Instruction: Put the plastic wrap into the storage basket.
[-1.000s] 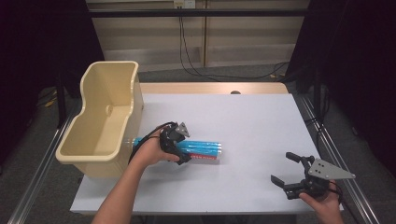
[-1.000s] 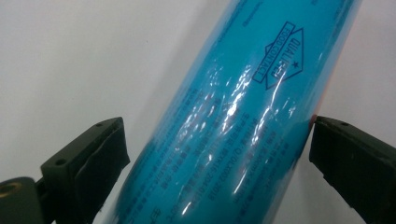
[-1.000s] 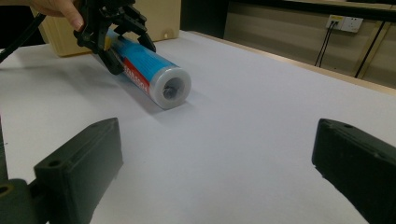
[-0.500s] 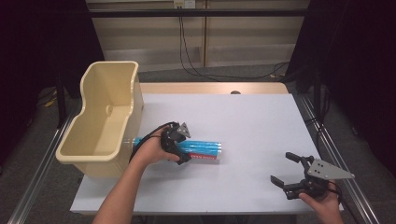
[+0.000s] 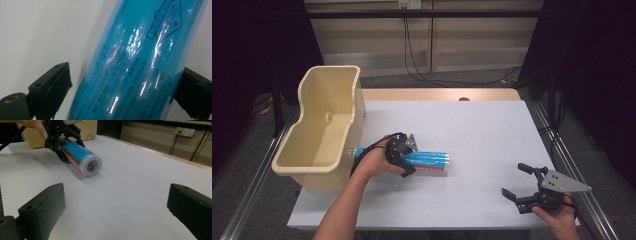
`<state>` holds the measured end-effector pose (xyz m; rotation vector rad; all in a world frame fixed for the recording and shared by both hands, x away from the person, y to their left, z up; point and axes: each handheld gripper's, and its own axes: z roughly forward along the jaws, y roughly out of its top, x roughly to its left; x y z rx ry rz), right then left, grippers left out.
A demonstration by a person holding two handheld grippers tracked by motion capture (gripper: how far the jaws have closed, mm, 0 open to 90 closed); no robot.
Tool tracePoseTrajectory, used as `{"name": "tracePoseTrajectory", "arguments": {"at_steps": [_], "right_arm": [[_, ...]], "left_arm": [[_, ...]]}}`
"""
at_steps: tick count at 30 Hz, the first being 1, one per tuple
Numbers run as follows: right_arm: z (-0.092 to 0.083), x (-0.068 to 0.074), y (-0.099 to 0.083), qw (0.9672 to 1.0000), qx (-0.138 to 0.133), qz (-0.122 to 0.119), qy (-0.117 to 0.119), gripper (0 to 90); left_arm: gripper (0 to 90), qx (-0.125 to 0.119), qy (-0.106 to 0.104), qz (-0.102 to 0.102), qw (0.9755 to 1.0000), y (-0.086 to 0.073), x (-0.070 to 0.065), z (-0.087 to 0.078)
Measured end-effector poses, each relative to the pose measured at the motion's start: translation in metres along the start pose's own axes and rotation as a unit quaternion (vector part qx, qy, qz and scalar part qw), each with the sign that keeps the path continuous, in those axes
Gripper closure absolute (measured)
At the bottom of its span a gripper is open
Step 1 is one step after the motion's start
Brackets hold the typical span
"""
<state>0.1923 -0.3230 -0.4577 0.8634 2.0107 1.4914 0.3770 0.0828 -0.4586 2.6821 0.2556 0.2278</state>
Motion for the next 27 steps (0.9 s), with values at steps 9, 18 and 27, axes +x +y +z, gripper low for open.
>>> {"name": "tracePoseTrajectory", "arguments": {"at_steps": [9,18,27], "right_arm": [[-0.0002,0.0002,0.0002,1.0,-0.001,0.001,-0.001,1.4],[-0.0005,-0.0005,0.0001,1.0,-0.001,0.0,-0.001,1.5],[-0.0008,-0.0008,0.0001,1.0,-0.002,0.0,-0.002,1.5]], "left_arm": [[20.3,0.027,-0.01,0.025,0.9993,0.0042,-0.0025,-0.0017],[21.9,0.034,-0.024,0.029,0.9987,0.0062,0.0001,-0.0019],[22.2,0.04,-0.026,0.027,0.9985,0.0081,0.0005,-0.0015]]}}
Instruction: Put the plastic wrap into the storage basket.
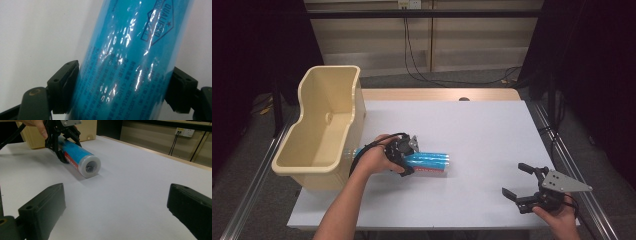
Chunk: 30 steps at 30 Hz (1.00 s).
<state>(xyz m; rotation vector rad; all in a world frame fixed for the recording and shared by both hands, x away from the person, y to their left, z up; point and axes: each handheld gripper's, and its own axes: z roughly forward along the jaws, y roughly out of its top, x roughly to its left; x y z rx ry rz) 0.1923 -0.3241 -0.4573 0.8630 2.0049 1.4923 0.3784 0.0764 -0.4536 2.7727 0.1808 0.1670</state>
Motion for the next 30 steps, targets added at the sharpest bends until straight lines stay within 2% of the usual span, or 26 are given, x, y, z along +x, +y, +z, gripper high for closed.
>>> {"name": "tracePoseTrajectory", "arguments": {"at_steps": [2,3,6,7,8,11,12,13,14,15,17,18,20,21,24,25,30], "right_arm": [[0.0,0.0,0.0,1.0,0.0,0.0,0.0,1.5],[0.0,0.0,0.0,1.0,0.001,-0.001,-0.001,1.5],[0.0,-0.001,0.0,1.0,0.001,0.0,0.001,1.5],[0.0,-0.001,-0.001,1.0,0.002,0.0,0.0,1.5],[0.0,-0.001,-0.001,1.0,0.002,0.0,0.0,1.5],[-0.001,-0.002,-0.001,1.0,0.001,0.002,-0.001,1.7],[-0.001,-0.002,-0.001,1.0,0.001,0.001,0.0,1.8],[-0.002,-0.003,-0.002,1.0,0.001,0.002,0.0,1.7],[-0.002,-0.003,-0.002,1.0,0.0,0.002,-0.001,1.8],[-0.002,-0.003,-0.002,1.0,0.0,0.003,-0.001,1.8],[-0.002,-0.003,-0.002,1.0,0.0,0.003,-0.002,1.8],[-0.002,-0.003,-0.002,1.0,-0.001,0.004,-0.002,1.7],[-0.002,-0.003,-0.002,1.0,-0.001,0.004,-0.002,1.7],[-0.002,-0.003,-0.002,1.0,0.0,0.003,-0.002,1.8],[-0.002,-0.003,-0.001,1.0,0.001,0.002,0.0,1.8],[-0.002,-0.003,-0.001,1.0,0.0,0.001,-0.001,1.8],[0.0,-0.002,-0.001,1.0,0.0,0.004,-0.002,1.8]], "left_arm": [[22.1,0.011,0.001,-0.001,0.9999,0.002,0.0,0.0],[22.3,0.027,0.004,-0.002,0.9996,0.006,-0.002,-0.001],[22.6,0.036,0.003,-0.004,0.9993,0.008,-0.003,-0.001],[23.0,0.036,0.0,-0.017,0.9992,0.009,-0.002,-0.001],[23.4,0.036,0.0,-0.017,0.9992,0.009,-0.002,-0.001],[26.7,0.03,-0.007,-0.04,0.9987,0.011,0.0,-0.004],[28.4,0.029,-0.012,-0.059,0.9978,0.011,0.002,-0.005],[30.5,0.027,-0.016,-0.07,0.9971,0.011,0.003,-0.006],[30.9,0.023,-0.025,-0.092,0.9952,0.011,0.004,-0.009],[30.9,0.022,-0.025,-0.099,0.9945,0.011,0.004,-0.01],[31.1,0.028,-0.026,-0.098,0.9945,0.011,0.005,-0.012],[31.2,0.027,-0.026,-0.106,0.9936,0.012,0.004,-0.013],[31.3,0.033,-0.028,-0.11,0.993,0.013,0.005,-0.017],[31.4,0.027,-0.027,-0.131,0.9906,0.013,0.005,-0.02],[31.6,0.025,-0.026,-0.14,0.9894,0.013,0.007,-0.024],[31.7,0.022,-0.028,-0.15,0.988,0.013,0.008,-0.027],[31.8,0.018,-0.028,-0.155,0.9873,0.013,0.009,-0.028]]}}
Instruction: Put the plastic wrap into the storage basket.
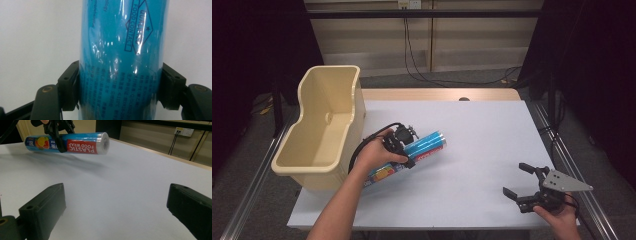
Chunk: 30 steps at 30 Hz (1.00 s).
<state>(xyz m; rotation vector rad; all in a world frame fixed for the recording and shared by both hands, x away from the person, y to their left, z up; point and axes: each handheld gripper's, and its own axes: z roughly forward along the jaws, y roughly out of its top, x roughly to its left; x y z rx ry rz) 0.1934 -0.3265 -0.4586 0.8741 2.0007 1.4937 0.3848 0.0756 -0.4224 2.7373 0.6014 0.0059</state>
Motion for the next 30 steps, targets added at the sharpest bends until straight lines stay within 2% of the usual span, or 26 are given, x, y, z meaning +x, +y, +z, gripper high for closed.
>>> {"name": "tracePoseTrajectory", "arguments": {"at_steps": [9,13,15,22,25,26,27,28,30], "right_arm": [[-0.001,-0.001,0.0,1.0,-0.001,0.0,0.0,1.8],[-0.002,-0.001,0.0,1.0,-0.001,0.0,0.0,1.7],[-0.002,-0.001,0.0,1.0,-0.001,0.0,0.0,1.8],[-0.002,0.0,0.0,1.0,-0.002,-0.002,-0.001,1.8],[-0.002,0.0,0.0,1.0,-0.002,-0.003,-0.001,1.8],[-0.002,0.0,0.0,1.0,-0.002,-0.003,-0.001,1.8],[-0.002,0.0,0.0,1.0,0.0,-0.004,0.0,1.7],[-0.001,0.0,0.001,1.0,0.0,-0.004,0.002,1.7],[-0.001,0.0,0.001,1.0,-0.001,-0.004,0.001,1.8]], "left_arm": [[31.6,0.009,-0.008,-0.001,0.9999,0.0,0.002,0.017],[31.6,0.025,-0.01,0.012,0.9996,-0.002,0.002,0.021],[31.5,0.012,-0.012,0.006,0.9998,-0.004,0.002,0.021],[30.5,0.007,-0.018,0.008,0.9998,-0.01,0.004,0.019],[25.1,0.045,-0.007,0.019,0.9988,-0.017,0.004,0.021],[25.8,0.043,-0.012,0.015,0.9989,-0.021,0.004,0.023],[30.1,0.031,-0.02,0.007,0.9993,-0.024,0.004,0.023],[30.8,0.022,-0.018,0.006,0.9996,-0.025,0.005,0.022],[31.4,0.02,-0.013,0.008,0.9997,-0.026,0.003,0.022]]}}
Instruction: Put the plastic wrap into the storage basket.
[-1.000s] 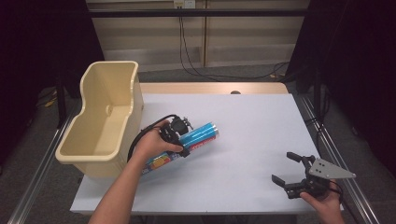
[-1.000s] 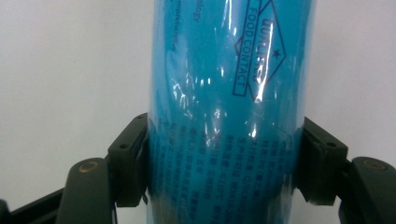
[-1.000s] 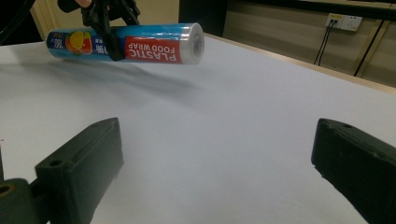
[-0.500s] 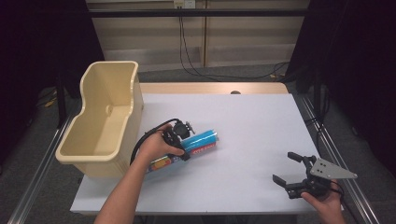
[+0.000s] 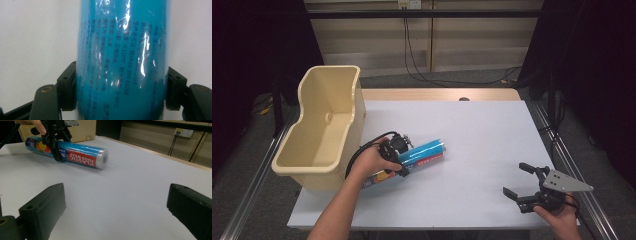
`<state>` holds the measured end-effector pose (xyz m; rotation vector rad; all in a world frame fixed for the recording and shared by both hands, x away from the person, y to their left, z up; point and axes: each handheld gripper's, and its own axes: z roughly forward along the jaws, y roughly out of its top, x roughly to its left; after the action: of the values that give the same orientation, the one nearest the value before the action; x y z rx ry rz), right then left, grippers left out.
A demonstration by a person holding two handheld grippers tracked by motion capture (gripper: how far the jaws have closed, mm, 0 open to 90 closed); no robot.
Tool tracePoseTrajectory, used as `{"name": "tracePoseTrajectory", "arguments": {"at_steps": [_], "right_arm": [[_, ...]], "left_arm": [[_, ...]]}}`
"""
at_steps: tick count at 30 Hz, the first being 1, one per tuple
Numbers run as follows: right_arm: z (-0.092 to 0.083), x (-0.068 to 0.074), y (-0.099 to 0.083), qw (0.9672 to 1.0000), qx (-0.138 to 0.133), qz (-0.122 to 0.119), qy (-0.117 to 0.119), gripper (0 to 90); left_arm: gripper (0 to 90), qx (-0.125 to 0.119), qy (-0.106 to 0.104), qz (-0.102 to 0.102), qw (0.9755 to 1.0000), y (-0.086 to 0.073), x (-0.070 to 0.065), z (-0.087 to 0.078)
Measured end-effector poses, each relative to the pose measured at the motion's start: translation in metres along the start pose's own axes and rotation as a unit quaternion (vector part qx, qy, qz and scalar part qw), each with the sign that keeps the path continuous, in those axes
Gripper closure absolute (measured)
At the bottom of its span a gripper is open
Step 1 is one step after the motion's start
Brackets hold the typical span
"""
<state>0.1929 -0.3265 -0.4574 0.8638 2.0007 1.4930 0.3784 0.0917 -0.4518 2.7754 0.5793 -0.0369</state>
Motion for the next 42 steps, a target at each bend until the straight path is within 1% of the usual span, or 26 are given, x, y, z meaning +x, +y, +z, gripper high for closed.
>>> {"name": "tracePoseTrajectory", "arguments": {"at_steps": [1,2,4,5,7,8,9,10,13,14,15,16,17,19,20,21,22,23,24,25,27,34,36,39,41,42], "right_arm": [[0.0,0.0,0.0,1.0,0.001,-0.001,0.001,1.8],[0.0,0.0,0.0,1.0,0.001,-0.001,0.001,1.8],[0.001,0.0,0.0,1.0,0.001,-0.001,0.001,1.7],[0.001,0.0,0.0,1.0,0.001,-0.001,0.001,1.8],[0.001,0.0,0.0,1.0,0.002,-0.001,0.001,1.8],[0.002,0.0,0.0,1.0,0.002,0.001,0.001,1.8],[0.002,-0.001,-0.001,1.0,0.003,0.002,0.002,1.7],[0.002,-0.001,-0.001,1.0,0.003,0.002,0.002,1.7],[0.001,-0.001,0.0,1.0,-0.001,0.0,0.0,1.7],[0.001,-0.001,0.0,1.0,-0.001,0.0,0.0,1.7],[0.0,-0.001,0.0,1.0,-0.001,0.001,0.0,1.7],[0.0,-0.001,0.0,1.0,-0.001,0.001,0.0,1.7],[0.0,-0.001,0.0,1.0,-0.001,0.001,0.0,1.7],[0.0,0.0,0.0,1.0,-0.002,0.0,0.001,1.8],[0.0,0.0,0.0,1.0,-0.002,0.0,0.001,1.8],[0.001,0.0,0.0,1.0,-0.001,-0.001,0.002,1.8],[0.001,0.0,0.0,1.0,-0.001,-0.001,0.002,1.8],[0.001,0.0,0.0,1.0,0.0,-0.001,0.002,1.7],[0.001,0.0,0.0,1.0,0.0,-0.001,0.002,1.7],[0.0,0.0,0.0,1.0,-0.001,-0.002,0.002,1.8],[0.0,0.0,0.001,1.0,-0.001,-0.002,0.002,1.7],[0.001,0.0,0.0,1.0,0.001,-0.001,0.001,1.7],[0.001,0.0,0.0,1.0,-0.001,0.0,0.002,1.7],[0.001,0.0,0.001,1.0,-0.001,-0.001,0.0,1.7],[0.001,0.0,0.001,1.0,-0.002,0.0,0.001,1.7],[0.001,0.0,0.0,1.0,-0.002,0.0,0.001,1.7]], "left_arm": [[31.6,0.01,0.006,0.003,0.9999,0.002,-0.003,-0.001],[31.9,0.01,0.006,0.003,0.9999,0.002,-0.003,-0.001],[32.0,0.007,-0.012,-0.028,0.9995,0.004,-0.003,-0.002],[32.1,-0.002,-0.024,-0.042,0.9988,0.004,-0.003,-0.005],[32.1,-0.013,-0.024,-0.046,0.9986,0.006,-0.003,-0.01],[32.1,-0.01,-0.022,-0.046,0.9986,0.008,-0.004,-0.013],[32.1,-0.003,-0.02,-0.057,0.9981,0.011,-0.004,-0.021],[32.1,-0.003,-0.02,-0.057,0.9981,0.011,-0.004,-0.021],[32.1,-0.012,-0.029,-0.085,0.9959,0.015,-0.004,-0.036],[32.1,-0.013,-0.026,-0.094,0.9951,0.016,-0.005,-0.041],[32.1,-0.017,-0.02,-0.101,0.9945,0.019,-0.006,-0.051],[32.1,-0.017,-0.02,-0.101,0.9945,0.019,-0.006,-0.051],[32.1,-0.021,-0.014,-0.102,0.9945,0.02,-0.007,-0.062],[32.1,-0.025,-0.011,-0.11,0.9935,0.022,-0.008,-0.073],[32.1,-0.025,-0.011,-0.11,0.9935,0.022,-0.008,-0.073],[32.1,-0.028,-0.008,-0.114,0.993,0.023,-0.008,-0.082],[32.1,-0.028,-0.008,-0.114,0.993,0.023,-0.008,-0.082],[32.1,-0.029,-0.003,-0.127,0.9914,0.023,-0.009,-0.092],[32.1,-0.029,-0.003,-0.127,0.9914,0.023,-0.009,-0.092],[32.1,-0.035,0.0,-0.141,0.9894,0.022,-0.01,-0.101],[32.1,-0.034,0.005,-0.144,0.989,0.022,-0.01,-0.106],[32.1,-0.043,0.021,-0.182,0.9822,0.015,-0.009,-0.136],[32.1,-0.046,0.022,-0.199,0.9786,0.012,-0.008,-0.143],[32.1,-0.05,0.033,-0.217,0.9744,0.007,-0.007,-0.153],[32.2,-0.052,0.032,-0.227,0.9721,0.002,-0.005,-0.159],[32.2,-0.056,0.034,-0.234,0.97,0.0,-0.004,-0.161]]}}
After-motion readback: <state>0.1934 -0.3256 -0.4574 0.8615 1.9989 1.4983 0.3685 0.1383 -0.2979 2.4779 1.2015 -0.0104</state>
